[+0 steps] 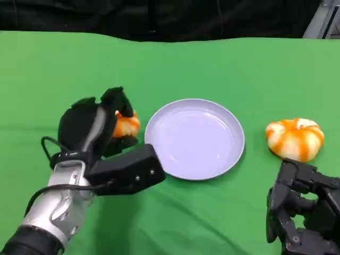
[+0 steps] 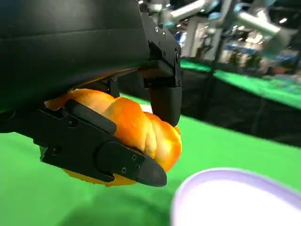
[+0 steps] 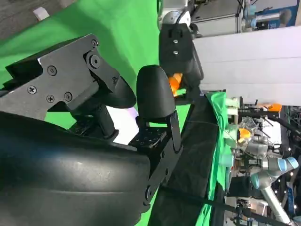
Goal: Grasp the bread from the table and place it into the plate.
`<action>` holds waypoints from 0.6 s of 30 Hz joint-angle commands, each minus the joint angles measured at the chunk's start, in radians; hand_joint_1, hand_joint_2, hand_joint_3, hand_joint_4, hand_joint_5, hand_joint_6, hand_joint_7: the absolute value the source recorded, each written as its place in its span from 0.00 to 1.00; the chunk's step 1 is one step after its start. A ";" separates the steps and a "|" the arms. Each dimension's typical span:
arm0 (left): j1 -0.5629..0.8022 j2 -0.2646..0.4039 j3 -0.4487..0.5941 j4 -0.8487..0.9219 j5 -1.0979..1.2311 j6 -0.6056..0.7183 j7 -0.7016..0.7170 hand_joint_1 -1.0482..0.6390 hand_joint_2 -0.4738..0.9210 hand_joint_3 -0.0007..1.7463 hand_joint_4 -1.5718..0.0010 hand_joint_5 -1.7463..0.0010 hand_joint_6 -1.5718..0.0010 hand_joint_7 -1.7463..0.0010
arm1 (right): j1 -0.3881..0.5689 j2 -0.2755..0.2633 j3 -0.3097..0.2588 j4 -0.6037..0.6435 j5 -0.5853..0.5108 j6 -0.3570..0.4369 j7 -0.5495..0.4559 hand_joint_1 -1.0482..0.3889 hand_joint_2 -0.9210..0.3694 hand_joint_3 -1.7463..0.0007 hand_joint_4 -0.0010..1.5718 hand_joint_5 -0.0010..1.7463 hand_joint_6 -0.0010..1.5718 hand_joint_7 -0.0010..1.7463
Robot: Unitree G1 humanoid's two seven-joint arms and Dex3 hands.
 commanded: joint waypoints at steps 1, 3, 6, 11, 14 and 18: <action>-0.014 -0.021 -0.007 -0.071 0.014 0.008 -0.053 0.60 0.84 0.37 0.49 0.00 0.65 0.00 | 0.003 -0.003 -0.001 -0.006 -0.003 -0.011 -0.003 0.69 0.25 0.30 0.56 1.00 0.42 0.99; -0.030 -0.045 -0.016 -0.080 0.015 0.016 -0.083 0.61 0.82 0.36 0.48 0.00 0.59 0.05 | 0.003 -0.004 -0.001 -0.008 -0.001 -0.007 -0.003 0.69 0.25 0.30 0.56 1.00 0.42 0.99; -0.058 -0.076 -0.033 -0.057 0.018 0.004 -0.105 0.63 0.83 0.33 0.47 0.00 0.53 0.13 | 0.002 -0.004 0.000 -0.002 0.000 -0.017 0.002 0.69 0.25 0.31 0.56 1.00 0.42 0.99; -0.127 -0.128 -0.074 0.053 0.042 -0.024 -0.094 0.63 0.86 0.28 0.50 0.00 0.59 0.04 | 0.001 0.003 0.006 0.004 -0.005 -0.029 -0.002 0.70 0.25 0.31 0.56 1.00 0.42 0.99; -0.144 -0.138 -0.076 0.087 0.049 -0.038 -0.085 0.62 0.88 0.25 0.50 0.00 0.62 0.02 | 0.002 0.004 0.008 0.008 -0.005 -0.037 -0.002 0.70 0.24 0.31 0.56 1.00 0.42 0.98; -0.231 -0.210 -0.106 0.250 0.053 -0.044 -0.108 0.59 0.95 0.16 0.49 0.00 0.53 0.23 | 0.005 0.008 0.026 0.007 -0.012 -0.043 0.000 0.69 0.24 0.32 0.56 1.00 0.42 0.98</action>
